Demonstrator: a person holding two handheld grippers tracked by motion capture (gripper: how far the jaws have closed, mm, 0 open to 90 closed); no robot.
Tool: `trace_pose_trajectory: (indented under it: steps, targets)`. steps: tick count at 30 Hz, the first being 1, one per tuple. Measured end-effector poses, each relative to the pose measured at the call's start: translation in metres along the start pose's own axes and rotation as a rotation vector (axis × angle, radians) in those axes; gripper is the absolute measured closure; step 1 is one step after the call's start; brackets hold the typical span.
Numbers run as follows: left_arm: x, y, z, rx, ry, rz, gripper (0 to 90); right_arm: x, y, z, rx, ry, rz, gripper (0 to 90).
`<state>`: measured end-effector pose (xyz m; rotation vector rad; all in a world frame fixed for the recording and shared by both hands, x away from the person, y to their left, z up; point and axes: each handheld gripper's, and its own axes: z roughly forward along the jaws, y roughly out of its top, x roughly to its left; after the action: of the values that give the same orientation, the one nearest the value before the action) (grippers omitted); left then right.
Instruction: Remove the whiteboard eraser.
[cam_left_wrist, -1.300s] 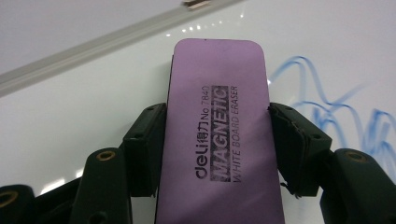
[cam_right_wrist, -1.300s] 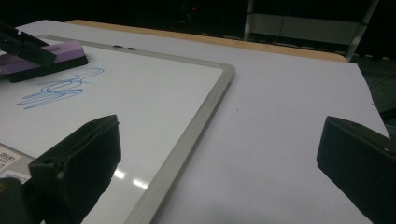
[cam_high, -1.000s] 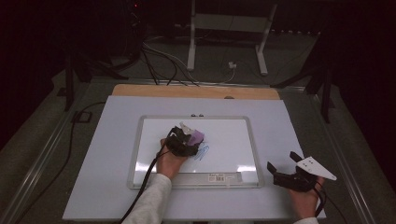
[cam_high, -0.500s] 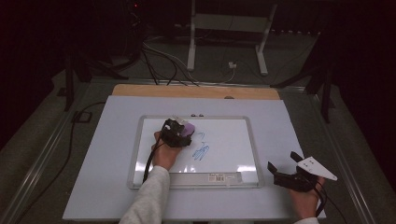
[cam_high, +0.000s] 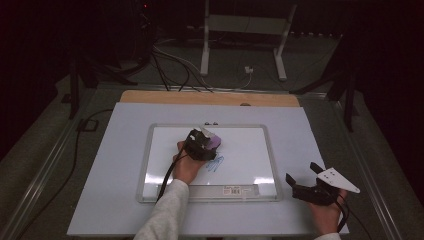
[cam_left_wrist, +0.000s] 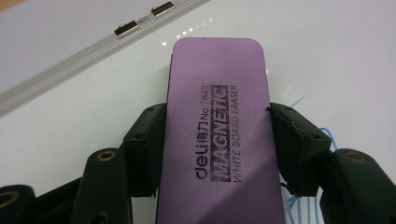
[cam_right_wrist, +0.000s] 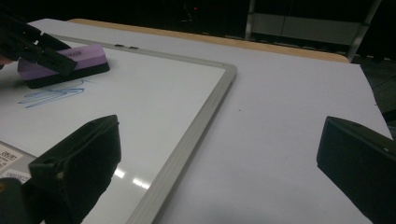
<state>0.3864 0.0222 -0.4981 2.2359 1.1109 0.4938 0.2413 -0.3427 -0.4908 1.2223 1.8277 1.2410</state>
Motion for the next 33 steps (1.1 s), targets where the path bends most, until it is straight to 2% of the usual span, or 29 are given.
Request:
trace_pose_trajectory:
  steps: [2,4,6,7,8,11,14,16,18,20,22,25,27,30,33]
  targets:
    - [0.003,0.003,0.002,0.01,0.035,-0.004,41.8,0.0,0.0,0.0,-0.001,-0.002,0.002,0.3]
    - [0.009,0.006,0.004,0.019,0.067,-0.034,41.8,-0.001,0.0,-0.001,-0.003,-0.003,0.003,0.3]
    - [0.015,0.006,0.006,0.023,0.057,-0.076,41.8,-0.002,0.0,-0.001,-0.004,-0.004,0.004,0.4]
    - [0.015,0.006,0.006,0.023,0.053,-0.083,41.8,-0.002,0.0,-0.001,-0.003,-0.003,0.003,0.3]
    - [0.014,0.006,0.005,0.021,0.058,-0.074,41.8,-0.002,0.0,-0.001,-0.003,-0.003,0.004,0.3]
    - [0.003,0.005,0.003,0.019,0.01,0.007,41.8,-0.002,0.0,0.0,-0.002,-0.002,0.003,0.3]
    - [-0.007,0.005,0.001,0.022,-0.044,0.066,41.8,-0.001,0.0,0.0,-0.002,-0.001,0.001,0.3]
    - [-0.011,0.004,-0.001,0.023,-0.074,0.096,41.8,-0.001,0.0,0.0,-0.003,-0.001,0.0,0.3]
    - [-0.013,0.003,-0.002,0.018,-0.078,0.113,41.8,0.0,0.0,0.0,-0.003,-0.001,-0.001,0.3]
    - [-0.01,0.003,-0.001,0.02,-0.086,0.095,41.8,-0.001,0.0,0.0,-0.002,-0.003,0.001,0.3]
    - [-0.007,0.004,0.0,0.019,-0.051,0.085,41.8,-0.001,0.0,-0.001,-0.003,-0.002,0.002,0.3]
    - [0.002,0.004,0.001,0.021,-0.025,0.032,41.8,-0.001,0.0,-0.001,-0.003,-0.003,0.003,0.3]
    - [0.007,0.003,0.002,0.021,-0.035,0.0,41.8,-0.002,0.0,-0.001,-0.004,-0.004,0.003,0.3]
    - [0.003,0.003,0.001,0.021,-0.02,0.026,41.8,-0.002,0.0,-0.001,-0.002,-0.002,0.003,0.3]
    - [-0.001,0.002,0.0,0.021,-0.04,0.035,41.8,-0.001,0.0,0.0,-0.001,-0.002,0.002,0.3]
